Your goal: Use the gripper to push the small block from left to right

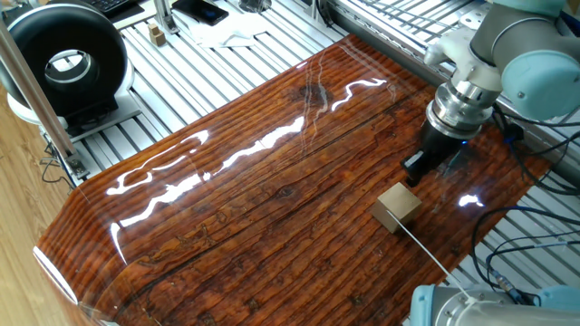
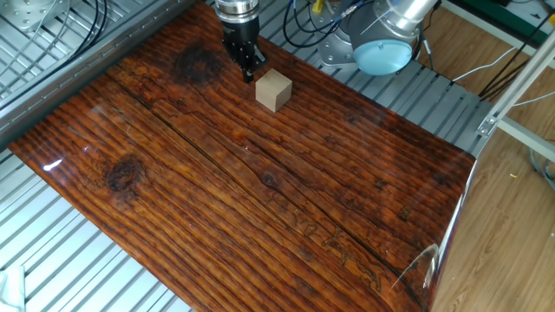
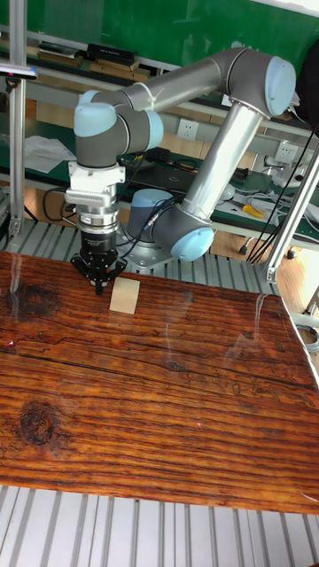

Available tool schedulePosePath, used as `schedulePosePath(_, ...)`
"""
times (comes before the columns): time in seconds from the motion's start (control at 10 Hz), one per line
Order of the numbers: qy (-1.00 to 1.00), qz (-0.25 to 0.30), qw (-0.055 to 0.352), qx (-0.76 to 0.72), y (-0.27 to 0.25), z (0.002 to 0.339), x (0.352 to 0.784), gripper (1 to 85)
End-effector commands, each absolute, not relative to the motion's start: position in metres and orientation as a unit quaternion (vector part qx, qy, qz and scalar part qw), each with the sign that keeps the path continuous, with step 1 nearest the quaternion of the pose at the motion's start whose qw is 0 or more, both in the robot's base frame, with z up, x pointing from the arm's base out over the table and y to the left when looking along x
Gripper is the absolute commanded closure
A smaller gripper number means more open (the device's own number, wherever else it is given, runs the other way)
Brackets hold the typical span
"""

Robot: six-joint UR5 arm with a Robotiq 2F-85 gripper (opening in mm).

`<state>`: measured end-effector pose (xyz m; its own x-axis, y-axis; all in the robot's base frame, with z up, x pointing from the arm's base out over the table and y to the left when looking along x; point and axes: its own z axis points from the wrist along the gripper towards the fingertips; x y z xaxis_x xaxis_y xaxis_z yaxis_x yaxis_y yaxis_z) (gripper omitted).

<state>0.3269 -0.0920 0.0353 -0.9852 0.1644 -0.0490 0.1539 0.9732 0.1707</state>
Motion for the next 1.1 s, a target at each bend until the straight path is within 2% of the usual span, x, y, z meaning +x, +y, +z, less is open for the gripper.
schedulePosePath(0.0,0.991,0.092,0.037,0.084,-0.088,0.038,0.330,84.7)
schedulePosePath(0.8,0.996,0.065,0.055,0.000,-0.101,0.036,0.336,84.7)
schedulePosePath(1.0,0.999,0.030,0.039,-0.017,-0.119,0.034,0.327,84.7)
